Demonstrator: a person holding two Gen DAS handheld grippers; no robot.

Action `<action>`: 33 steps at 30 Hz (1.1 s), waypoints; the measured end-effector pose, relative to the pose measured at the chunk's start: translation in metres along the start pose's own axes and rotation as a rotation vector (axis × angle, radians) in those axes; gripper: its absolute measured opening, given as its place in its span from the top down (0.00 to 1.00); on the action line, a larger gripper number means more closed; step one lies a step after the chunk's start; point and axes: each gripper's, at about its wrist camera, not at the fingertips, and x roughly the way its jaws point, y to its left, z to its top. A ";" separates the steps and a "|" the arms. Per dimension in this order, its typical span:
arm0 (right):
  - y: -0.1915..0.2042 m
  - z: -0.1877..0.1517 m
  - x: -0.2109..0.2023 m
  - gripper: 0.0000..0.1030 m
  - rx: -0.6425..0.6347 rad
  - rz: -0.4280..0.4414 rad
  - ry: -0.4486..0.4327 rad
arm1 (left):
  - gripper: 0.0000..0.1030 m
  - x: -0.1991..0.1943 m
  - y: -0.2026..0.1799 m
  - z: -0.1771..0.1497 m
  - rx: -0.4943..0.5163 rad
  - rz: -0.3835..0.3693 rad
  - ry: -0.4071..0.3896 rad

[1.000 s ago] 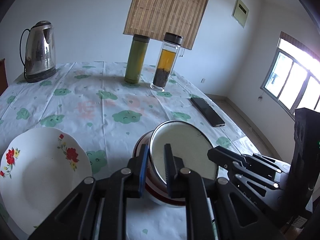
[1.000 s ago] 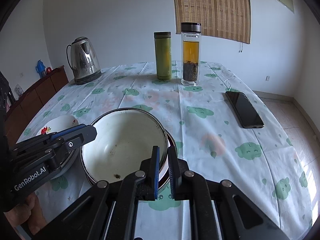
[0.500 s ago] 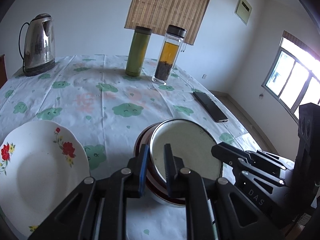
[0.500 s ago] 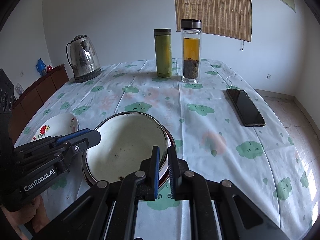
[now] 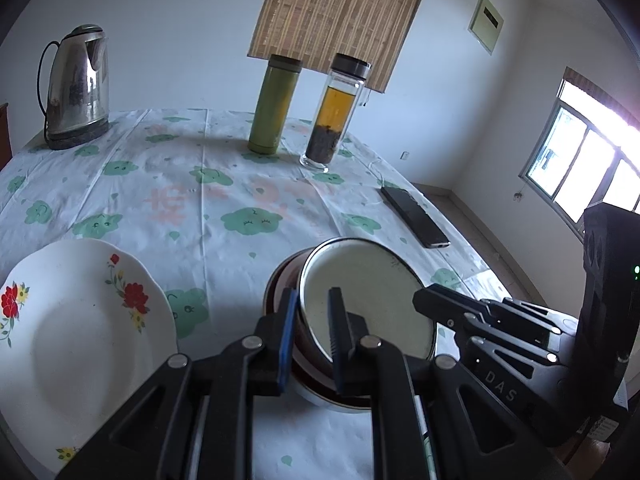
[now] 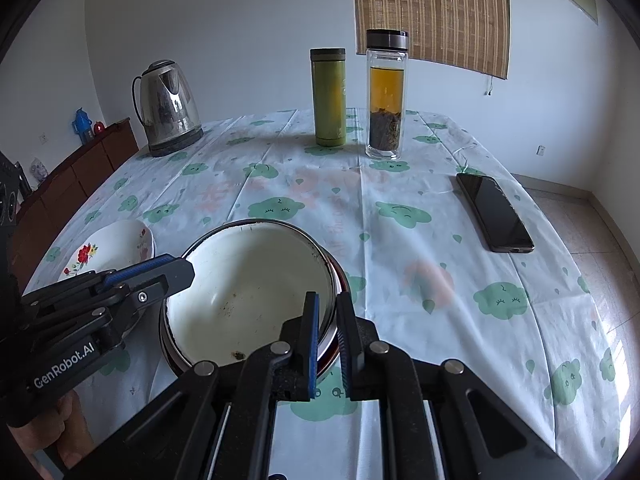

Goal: Organize plates and bowls
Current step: 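Lower the enamel bowl into the pink bowl with both grippers, then open both grippers and release the enamel bowl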

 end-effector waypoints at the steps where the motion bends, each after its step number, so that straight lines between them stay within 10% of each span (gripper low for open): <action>1: -0.001 0.000 0.001 0.89 0.002 0.001 0.002 | 0.88 0.000 0.000 0.000 0.002 0.000 0.002; 24: -0.004 -0.003 0.002 0.89 0.030 0.029 -0.043 | 0.86 0.004 0.006 0.000 -0.021 -0.012 0.002; 33: 0.003 -0.007 0.000 0.63 0.023 0.071 -0.078 | 0.86 0.004 0.004 0.000 -0.011 -0.005 0.000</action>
